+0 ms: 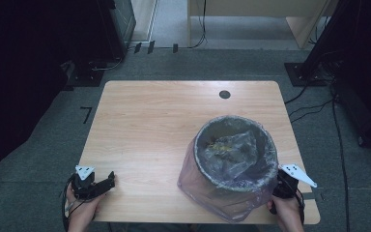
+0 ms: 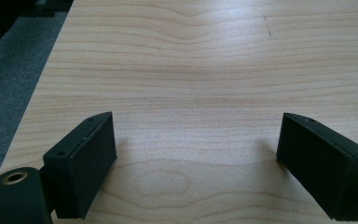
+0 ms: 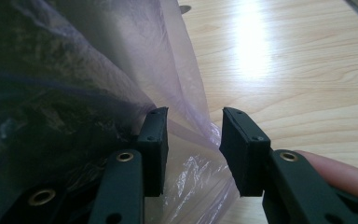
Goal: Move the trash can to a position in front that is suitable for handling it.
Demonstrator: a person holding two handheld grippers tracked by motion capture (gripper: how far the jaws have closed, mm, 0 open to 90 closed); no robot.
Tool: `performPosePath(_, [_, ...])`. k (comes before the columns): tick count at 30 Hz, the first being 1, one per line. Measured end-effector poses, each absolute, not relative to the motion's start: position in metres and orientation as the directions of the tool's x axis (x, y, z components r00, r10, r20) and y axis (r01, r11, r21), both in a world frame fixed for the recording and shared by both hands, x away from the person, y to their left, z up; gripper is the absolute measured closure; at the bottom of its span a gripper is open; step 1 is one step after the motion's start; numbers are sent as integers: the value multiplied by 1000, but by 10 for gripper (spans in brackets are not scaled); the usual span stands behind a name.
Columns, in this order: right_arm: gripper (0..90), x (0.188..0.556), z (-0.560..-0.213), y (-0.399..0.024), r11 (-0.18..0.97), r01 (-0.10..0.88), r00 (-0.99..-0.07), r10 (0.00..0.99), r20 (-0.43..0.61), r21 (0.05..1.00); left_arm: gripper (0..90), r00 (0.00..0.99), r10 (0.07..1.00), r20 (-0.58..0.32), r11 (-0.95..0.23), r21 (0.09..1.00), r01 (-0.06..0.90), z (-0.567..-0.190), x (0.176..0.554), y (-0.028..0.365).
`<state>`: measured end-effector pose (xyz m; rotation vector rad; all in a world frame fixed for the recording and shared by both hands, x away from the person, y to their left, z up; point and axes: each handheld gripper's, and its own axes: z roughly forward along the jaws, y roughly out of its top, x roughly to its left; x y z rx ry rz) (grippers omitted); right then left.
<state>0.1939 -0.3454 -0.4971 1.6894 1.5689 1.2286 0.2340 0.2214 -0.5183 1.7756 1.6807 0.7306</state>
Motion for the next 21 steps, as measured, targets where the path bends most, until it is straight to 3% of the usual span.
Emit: performPosePath(21, [602,194,-502,-292,-111,514,-173,958,230,850,111,86,996,-1,-57,732,679,-518,233,220])
